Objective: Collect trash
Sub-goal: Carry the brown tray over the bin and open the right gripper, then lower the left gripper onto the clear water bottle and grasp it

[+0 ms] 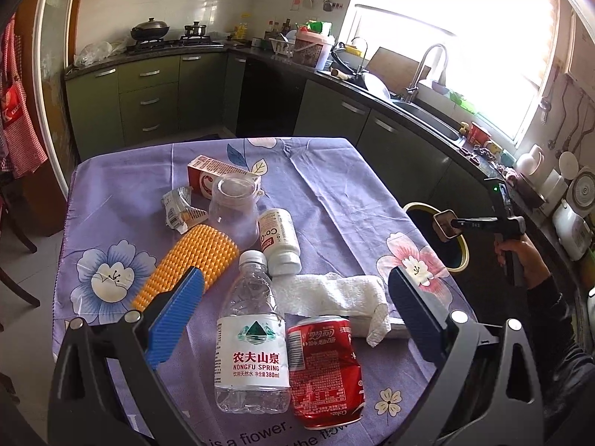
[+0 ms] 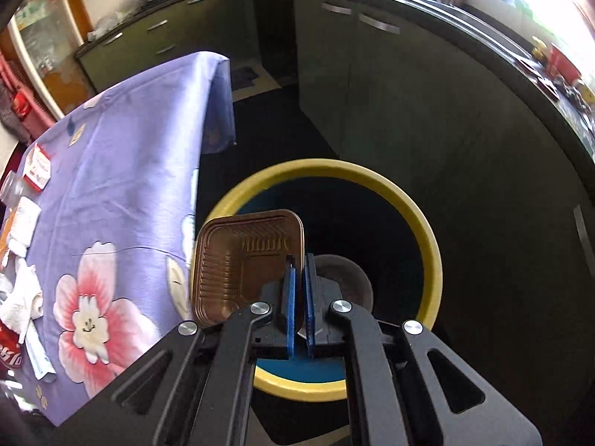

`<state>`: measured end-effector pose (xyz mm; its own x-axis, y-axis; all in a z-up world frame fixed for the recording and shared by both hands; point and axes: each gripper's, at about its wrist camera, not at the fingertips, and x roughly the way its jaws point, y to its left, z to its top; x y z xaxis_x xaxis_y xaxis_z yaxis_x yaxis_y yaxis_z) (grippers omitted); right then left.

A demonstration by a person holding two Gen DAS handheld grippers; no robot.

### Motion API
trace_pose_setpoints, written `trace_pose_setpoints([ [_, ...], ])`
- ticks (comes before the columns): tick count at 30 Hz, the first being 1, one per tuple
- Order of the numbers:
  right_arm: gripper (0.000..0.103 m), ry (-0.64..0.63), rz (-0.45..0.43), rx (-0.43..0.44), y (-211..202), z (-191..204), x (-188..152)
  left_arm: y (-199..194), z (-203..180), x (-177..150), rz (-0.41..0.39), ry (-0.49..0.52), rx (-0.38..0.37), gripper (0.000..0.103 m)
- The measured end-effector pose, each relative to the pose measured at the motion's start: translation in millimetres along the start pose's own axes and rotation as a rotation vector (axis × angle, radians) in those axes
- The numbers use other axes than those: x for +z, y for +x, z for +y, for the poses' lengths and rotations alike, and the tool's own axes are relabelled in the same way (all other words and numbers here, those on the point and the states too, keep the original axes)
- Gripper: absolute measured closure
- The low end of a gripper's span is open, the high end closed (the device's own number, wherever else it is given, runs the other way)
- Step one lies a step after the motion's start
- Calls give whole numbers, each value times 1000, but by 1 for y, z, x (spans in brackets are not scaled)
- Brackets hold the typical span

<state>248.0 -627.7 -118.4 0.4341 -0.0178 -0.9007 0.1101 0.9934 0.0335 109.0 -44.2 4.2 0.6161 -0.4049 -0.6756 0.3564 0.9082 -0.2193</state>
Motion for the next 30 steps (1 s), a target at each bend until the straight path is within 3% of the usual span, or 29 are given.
trace_pose_setpoints([
  [1,96,15,1,-16,5,-6,0,1,-1,-1,5,1,-1,9],
  [4,67,62,7,-55,12,-15,-2,5,-2,-2,28,1,5,9],
  [5,64,70,4,-55,12,-18,-4,6,-2,-3,35,0,9,9],
  [10,63,67,-36,-14,-9,-7,-16,18,5,-5,99,-23,25,7],
  [14,56,22,-67,36,-26,11,-31,35,11,-5,212,-30,20,7],
  [23,54,-21,-79,90,-38,38,-46,80,14,-9,458,-23,38,8],
  [30,54,-30,-61,102,-35,43,-56,96,21,-2,536,-29,50,8],
])
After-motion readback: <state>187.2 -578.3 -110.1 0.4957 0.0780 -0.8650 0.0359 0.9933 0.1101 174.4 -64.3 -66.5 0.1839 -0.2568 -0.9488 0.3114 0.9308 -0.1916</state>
